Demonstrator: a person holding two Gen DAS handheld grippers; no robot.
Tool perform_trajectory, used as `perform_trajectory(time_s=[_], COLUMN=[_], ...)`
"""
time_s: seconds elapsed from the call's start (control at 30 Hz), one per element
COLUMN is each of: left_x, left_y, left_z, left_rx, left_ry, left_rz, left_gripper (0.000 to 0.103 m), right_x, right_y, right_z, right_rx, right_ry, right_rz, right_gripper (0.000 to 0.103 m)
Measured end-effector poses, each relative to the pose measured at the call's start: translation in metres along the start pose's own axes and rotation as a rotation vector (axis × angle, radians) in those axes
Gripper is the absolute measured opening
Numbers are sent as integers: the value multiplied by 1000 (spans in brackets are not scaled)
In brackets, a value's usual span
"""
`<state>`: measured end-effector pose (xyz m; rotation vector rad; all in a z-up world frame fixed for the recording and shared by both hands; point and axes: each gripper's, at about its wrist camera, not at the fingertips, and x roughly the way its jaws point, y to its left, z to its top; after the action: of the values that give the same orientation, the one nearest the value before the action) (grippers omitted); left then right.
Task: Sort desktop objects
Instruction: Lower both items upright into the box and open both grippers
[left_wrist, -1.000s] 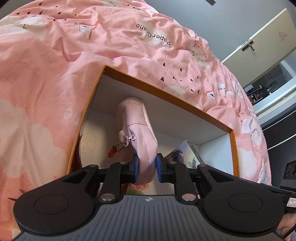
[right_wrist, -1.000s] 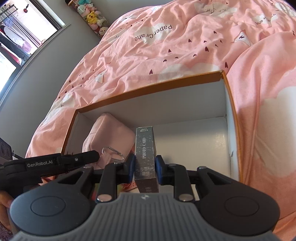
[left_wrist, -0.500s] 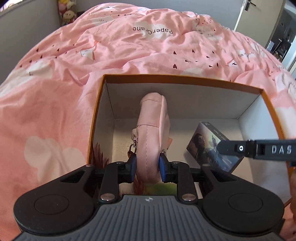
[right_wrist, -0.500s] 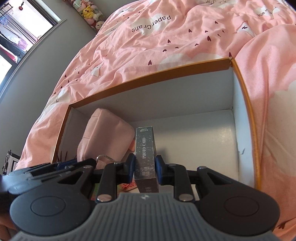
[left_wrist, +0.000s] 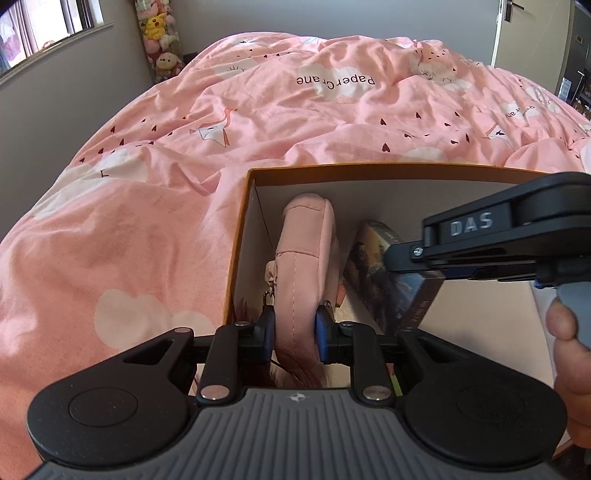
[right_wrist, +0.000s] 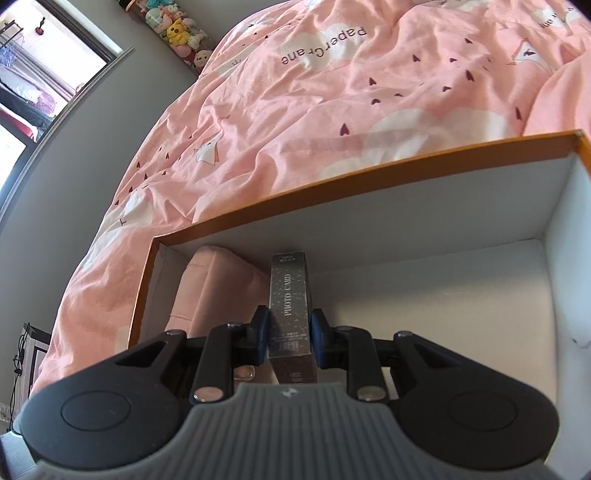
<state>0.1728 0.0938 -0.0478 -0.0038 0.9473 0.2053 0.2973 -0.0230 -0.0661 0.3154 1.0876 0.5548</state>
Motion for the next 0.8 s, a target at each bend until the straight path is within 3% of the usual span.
perform_trajectory(time_s=[0.17,0.4,0.53,0.67,0.8], left_x=[5,2,-12,-25,-43], left_y=[-2,5,18,22,32], left_z=[1,1,-2,-6,-9], left_rx=[34,54,58,81,47], left_ry=[12,26,-9,-31,-74], left_rz=[-3,-118,-163,-156,-184], left_gripper=[26,32,50,51,51], right_x=[12,24,23,21,16], right_y=[5,8,18,28,31], right_z=[1,-4,-9,-19,-22], right_rx=[-46,-66,-91,-104,-102], right_ry=[24,82,64,40,22], right_rz=[21,49,2,-18,27], right_gripper=[25,25,26,29,30])
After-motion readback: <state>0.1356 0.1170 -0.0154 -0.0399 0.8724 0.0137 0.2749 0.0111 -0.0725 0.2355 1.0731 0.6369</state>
